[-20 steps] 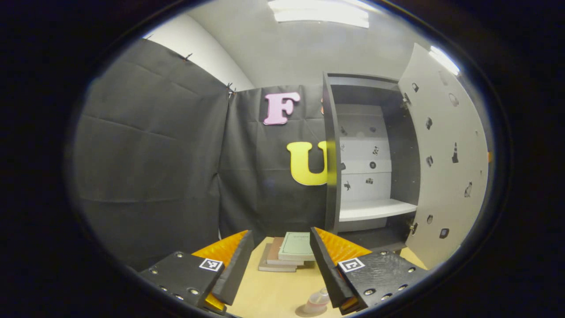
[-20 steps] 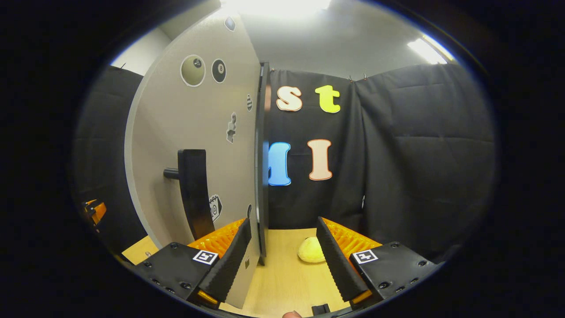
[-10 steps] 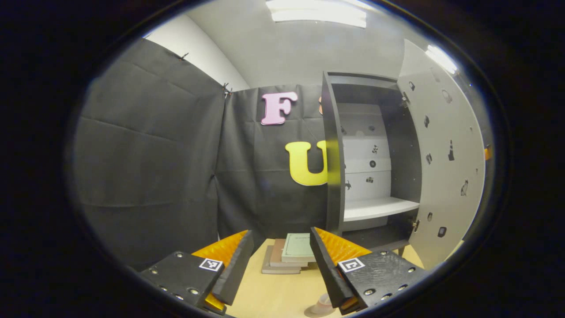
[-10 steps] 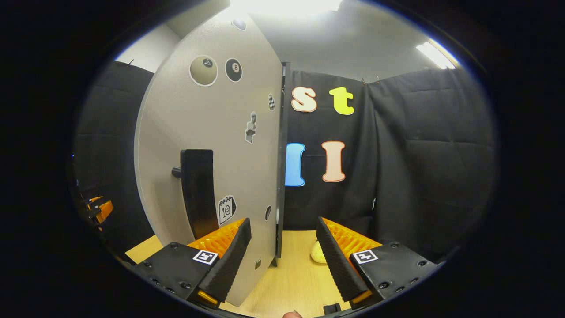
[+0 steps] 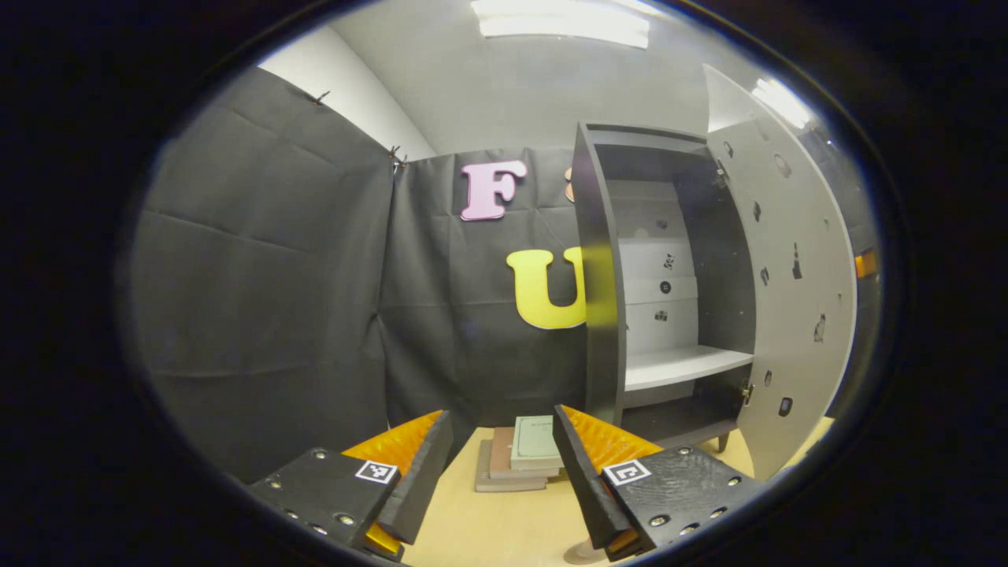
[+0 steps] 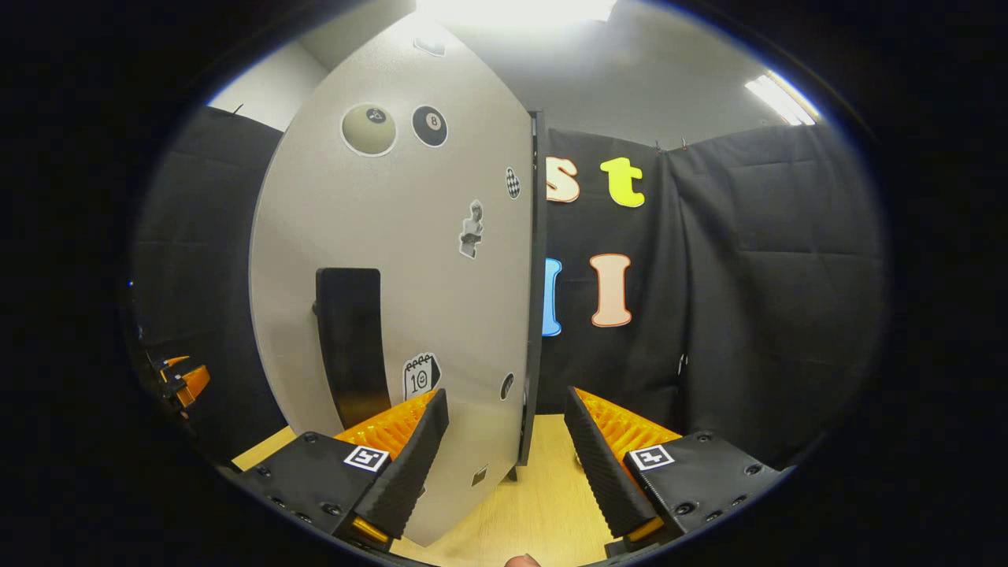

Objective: Open the cabinet door with the right hand, grasp the bottle in the cabinet with the left hand and place it on the coaster, then close the cabinet door with the right hand.

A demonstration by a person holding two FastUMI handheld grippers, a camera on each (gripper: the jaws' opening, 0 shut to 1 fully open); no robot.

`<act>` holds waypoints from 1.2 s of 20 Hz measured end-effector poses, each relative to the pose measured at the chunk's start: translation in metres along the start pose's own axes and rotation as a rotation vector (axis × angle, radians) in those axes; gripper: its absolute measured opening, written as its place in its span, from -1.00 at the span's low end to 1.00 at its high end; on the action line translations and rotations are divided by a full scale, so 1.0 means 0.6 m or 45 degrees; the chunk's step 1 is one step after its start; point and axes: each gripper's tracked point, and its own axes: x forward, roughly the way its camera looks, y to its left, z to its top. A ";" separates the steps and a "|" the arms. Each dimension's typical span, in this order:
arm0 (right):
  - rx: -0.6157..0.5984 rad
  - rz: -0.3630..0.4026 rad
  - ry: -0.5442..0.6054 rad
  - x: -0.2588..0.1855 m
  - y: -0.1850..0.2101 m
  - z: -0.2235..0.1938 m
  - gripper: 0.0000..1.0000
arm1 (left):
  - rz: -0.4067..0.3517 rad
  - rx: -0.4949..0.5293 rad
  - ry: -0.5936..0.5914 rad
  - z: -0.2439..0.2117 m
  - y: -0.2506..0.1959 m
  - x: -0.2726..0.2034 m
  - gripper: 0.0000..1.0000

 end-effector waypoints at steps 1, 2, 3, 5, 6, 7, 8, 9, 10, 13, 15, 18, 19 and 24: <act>-0.001 0.001 -0.002 0.001 0.008 0.001 0.90 | -0.008 0.006 0.000 -0.001 0.002 0.001 0.53; -0.002 0.001 -0.004 0.004 0.014 0.002 0.90 | -0.015 0.010 -0.003 0.000 0.004 0.003 0.53; -0.004 0.003 -0.005 0.005 0.022 0.003 0.90 | -0.023 0.012 -0.004 -0.001 0.004 0.006 0.53; -0.007 0.010 -0.005 0.011 0.036 0.005 0.90 | -0.033 0.015 -0.003 -0.003 0.008 0.008 0.53; -0.008 0.015 -0.005 0.015 0.044 0.006 0.90 | -0.036 0.015 -0.002 -0.003 0.011 0.010 0.53; -0.009 0.021 -0.005 0.019 0.053 0.008 0.90 | -0.040 0.016 0.000 -0.004 0.014 0.012 0.53; -0.012 0.025 -0.008 0.024 0.061 0.008 0.82 | -0.043 0.016 0.003 -0.006 0.017 0.014 0.53; -0.015 0.030 -0.012 0.028 0.070 0.011 0.90 | -0.045 0.016 0.006 -0.009 0.019 0.014 0.53; -0.016 0.037 -0.015 0.031 0.080 0.011 0.82 | -0.044 0.016 0.010 -0.012 0.023 0.015 0.53; -0.008 0.079 -0.018 0.047 0.115 0.011 0.90 | -0.037 0.025 0.021 -0.017 0.041 0.010 0.53; 0.004 0.118 -0.024 0.059 0.141 0.014 0.91 | -0.026 0.030 0.026 -0.020 0.055 0.006 0.53; -0.012 0.150 -0.034 0.084 0.176 0.016 0.92 | -0.011 0.034 0.038 -0.025 0.077 -0.002 0.53; -0.021 0.154 -0.036 0.095 0.187 0.017 0.91 | -0.007 0.034 0.044 -0.029 0.083 -0.006 0.53; -0.057 0.162 -0.052 0.140 0.215 0.015 0.91 | 0.031 0.042 0.065 -0.037 0.117 -0.025 0.53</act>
